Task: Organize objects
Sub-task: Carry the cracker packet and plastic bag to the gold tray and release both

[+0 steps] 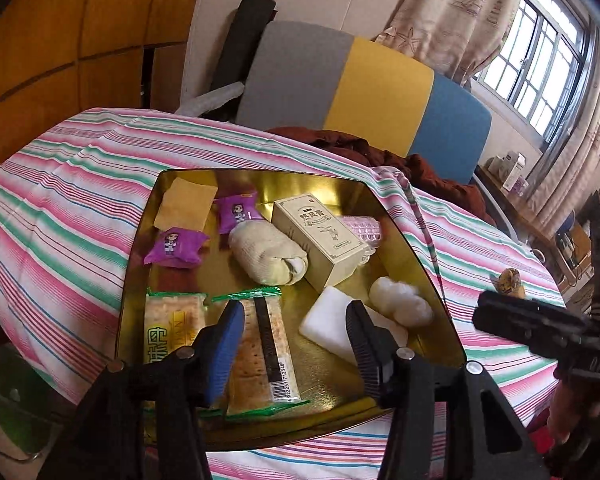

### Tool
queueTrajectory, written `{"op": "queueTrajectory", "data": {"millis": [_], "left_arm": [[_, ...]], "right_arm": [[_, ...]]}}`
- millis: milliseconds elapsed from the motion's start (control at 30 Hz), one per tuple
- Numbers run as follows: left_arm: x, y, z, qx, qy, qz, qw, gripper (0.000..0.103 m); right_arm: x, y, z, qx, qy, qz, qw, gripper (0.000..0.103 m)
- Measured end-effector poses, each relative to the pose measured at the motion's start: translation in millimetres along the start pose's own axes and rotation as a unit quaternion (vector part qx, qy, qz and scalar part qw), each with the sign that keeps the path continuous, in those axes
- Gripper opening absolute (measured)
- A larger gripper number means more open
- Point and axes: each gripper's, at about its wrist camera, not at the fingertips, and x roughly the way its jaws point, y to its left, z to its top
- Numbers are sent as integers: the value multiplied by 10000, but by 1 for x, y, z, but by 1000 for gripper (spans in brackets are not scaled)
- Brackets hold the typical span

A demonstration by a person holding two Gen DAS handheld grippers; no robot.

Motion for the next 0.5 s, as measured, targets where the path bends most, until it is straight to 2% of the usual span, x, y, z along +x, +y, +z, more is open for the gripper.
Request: {"op": "queueTrajectory", "data": {"millis": [133,200,233,267,367,433,500], "left_arm": [[-5,-5,1,47,-80,31,10000,53],[-8,-8,2,86,-118,93,9999,53],[-10,-10,3,101,-152,114,9998,53],[-11,-11,3,123,-172,132,9997,53],[-13,-16,3,212,-188,237,9993,53],[-15,-20,2,300,-211,280,9989,53],[-17,-24,1,403,-240,357,9983,53]], "right_arm": [[0,0,-10,-23,133,-104,9999,78],[-2,2,-13,-81,104,-203,9997,81],[-3,4,-13,-104,85,-238,9996,85],[-6,6,-15,-136,28,-310,9994,91],[-14,17,-17,-460,-294,-704,9960,93],[-18,21,-18,-600,-469,-981,9923,99],[-20,22,-21,-646,-604,-1113,9898,101]]}}
